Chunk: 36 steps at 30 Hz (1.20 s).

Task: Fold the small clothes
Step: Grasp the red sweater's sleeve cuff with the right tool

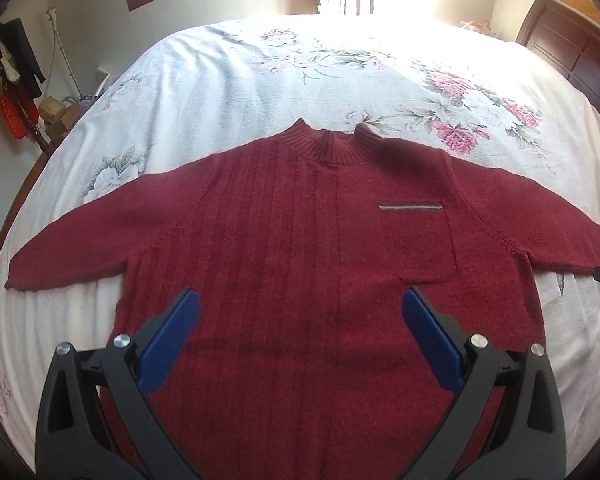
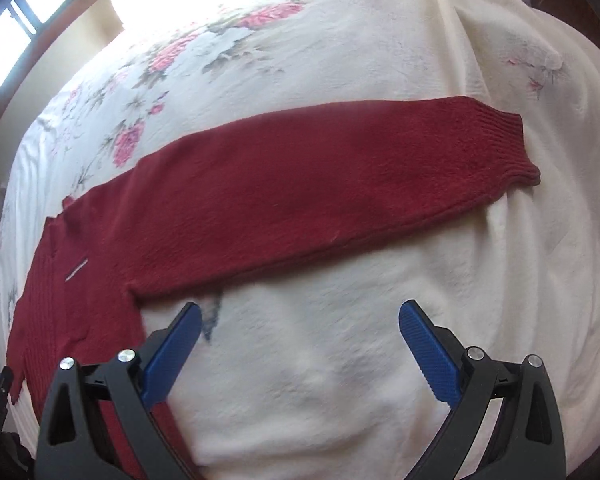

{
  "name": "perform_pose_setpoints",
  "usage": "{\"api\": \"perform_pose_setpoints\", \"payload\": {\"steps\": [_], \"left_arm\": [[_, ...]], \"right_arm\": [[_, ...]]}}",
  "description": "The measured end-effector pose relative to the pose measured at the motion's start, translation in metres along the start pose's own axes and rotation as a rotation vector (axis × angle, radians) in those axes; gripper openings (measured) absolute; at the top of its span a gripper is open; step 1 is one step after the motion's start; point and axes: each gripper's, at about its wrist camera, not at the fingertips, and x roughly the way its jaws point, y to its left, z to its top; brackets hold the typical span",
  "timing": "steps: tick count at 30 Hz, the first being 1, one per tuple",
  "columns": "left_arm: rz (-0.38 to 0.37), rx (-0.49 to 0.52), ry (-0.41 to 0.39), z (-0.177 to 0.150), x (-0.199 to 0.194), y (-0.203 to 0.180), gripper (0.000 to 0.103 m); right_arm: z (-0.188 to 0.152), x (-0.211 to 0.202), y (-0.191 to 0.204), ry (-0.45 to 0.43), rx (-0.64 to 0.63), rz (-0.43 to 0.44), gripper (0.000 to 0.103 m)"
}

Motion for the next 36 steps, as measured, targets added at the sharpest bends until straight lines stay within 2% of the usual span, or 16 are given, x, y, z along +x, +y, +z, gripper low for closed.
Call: {"api": "perform_pose_setpoints", "payload": {"steps": [5,9,13,14,16,18,20,21,25,31,36], "left_arm": [[-0.039,0.025,0.014,0.024,0.020,-0.037,0.100],[-0.042,0.042,0.028,0.026,0.030,-0.048,0.100],[-0.036,0.039,0.010,0.021,0.030,-0.041,0.100],[-0.037,0.028,0.020,0.021,0.032,-0.037,0.100],[-0.046,0.008,0.042,0.021,0.038,-0.031,0.100],[-0.041,0.003,0.049,0.019,0.040,-0.025,0.100],[-0.024,0.007,0.041,0.017,0.041,-0.021,0.100],[-0.019,0.008,0.039,0.015,0.042,-0.019,0.100],[-0.020,-0.012,0.064,0.009,0.049,-0.009,0.100],[-0.025,-0.023,0.083,0.003,0.054,0.001,0.100],[-0.028,-0.048,0.084,0.001,0.054,0.011,0.100]], "right_arm": [[0.038,0.032,-0.058,0.041,0.120,0.000,0.099],[0.053,0.055,-0.089,0.081,0.224,0.073,0.096],[0.065,0.059,-0.099,0.038,0.278,0.127,0.094],[0.067,0.059,-0.100,0.026,0.285,0.132,0.088],[0.072,0.059,-0.101,-0.003,0.290,0.132,0.067],[0.076,0.058,-0.105,-0.027,0.292,0.150,0.030],[0.077,0.054,-0.109,-0.045,0.314,0.222,0.012],[0.076,0.049,-0.109,-0.061,0.320,0.247,0.012],[0.072,0.022,-0.073,-0.129,0.215,0.301,0.012],[0.049,-0.001,0.024,-0.145,0.031,0.387,0.012],[0.022,0.003,0.102,-0.144,-0.092,0.370,0.012]]}}
